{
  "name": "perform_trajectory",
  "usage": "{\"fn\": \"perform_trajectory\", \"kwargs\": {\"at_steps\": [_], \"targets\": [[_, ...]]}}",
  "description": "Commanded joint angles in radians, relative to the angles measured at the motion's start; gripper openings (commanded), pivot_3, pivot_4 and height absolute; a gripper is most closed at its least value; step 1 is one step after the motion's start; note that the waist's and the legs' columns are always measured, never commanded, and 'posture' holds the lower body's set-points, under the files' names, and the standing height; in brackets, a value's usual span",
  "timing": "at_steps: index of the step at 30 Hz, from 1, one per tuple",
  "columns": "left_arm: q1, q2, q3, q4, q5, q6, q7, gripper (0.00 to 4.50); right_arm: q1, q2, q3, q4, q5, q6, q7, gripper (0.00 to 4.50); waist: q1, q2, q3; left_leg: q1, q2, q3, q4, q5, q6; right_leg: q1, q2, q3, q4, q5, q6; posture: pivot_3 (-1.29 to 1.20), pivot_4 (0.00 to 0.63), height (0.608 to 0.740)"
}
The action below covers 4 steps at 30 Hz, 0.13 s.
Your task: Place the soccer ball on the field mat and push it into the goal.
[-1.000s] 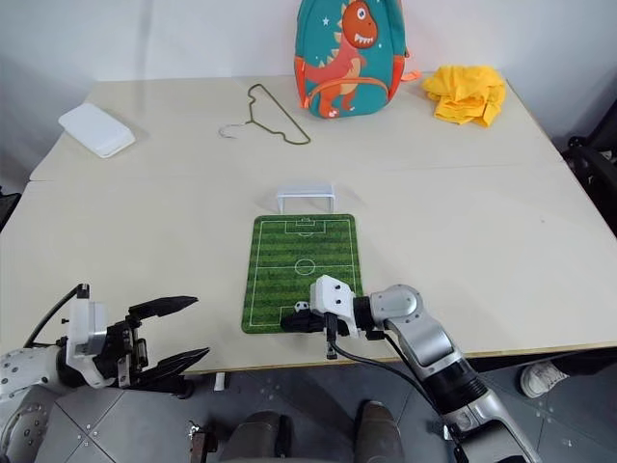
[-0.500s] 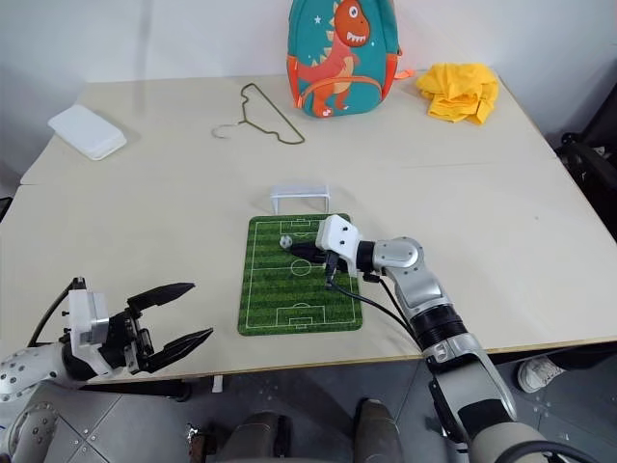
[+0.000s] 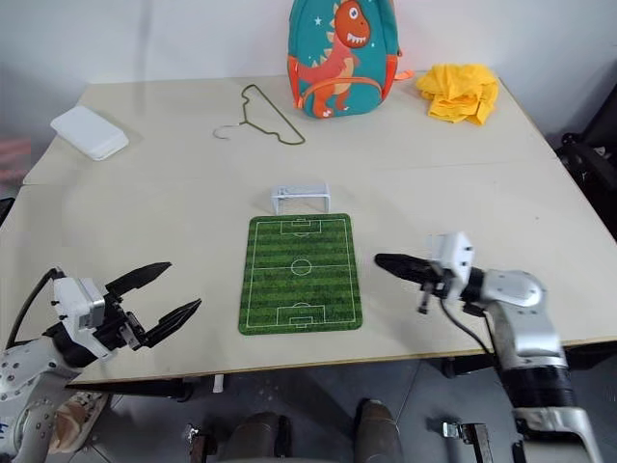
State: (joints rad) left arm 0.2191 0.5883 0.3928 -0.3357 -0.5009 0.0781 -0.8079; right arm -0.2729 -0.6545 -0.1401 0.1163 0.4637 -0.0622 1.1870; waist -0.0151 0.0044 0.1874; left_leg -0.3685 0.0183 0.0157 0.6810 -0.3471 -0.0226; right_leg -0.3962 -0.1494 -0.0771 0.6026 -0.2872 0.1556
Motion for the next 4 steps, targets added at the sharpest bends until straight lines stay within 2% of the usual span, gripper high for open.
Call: {"fn": "perform_trajectory", "kwargs": {"at_steps": [1,4], "targets": [[0.022,0.005,0.034,-0.007,0.018,-0.027,0.014,4.5,0.07,-0.067,-0.133,-0.028,0.051,0.022,-0.011,0.02,0.005,0.0,0.0,0.0,0.0,0.0,0.0,0.0,0.0,0.0,0.0,0.0,0.0,0.0,0.0,0.0,0.15,0.74],[0.024,0.002,0.051,-0.005,0.01,-0.037,0.017,4.5,0.129,-0.105,-0.184,-0.005,0.048,0.004,0.006,0.02,0.013,0.0,0.0,0.0,0.0,0.001,0.0,0.0,0.0,0.0,0.0,0.0,-0.001,0.0,0.0,0.0,0.15,0.74]]}}
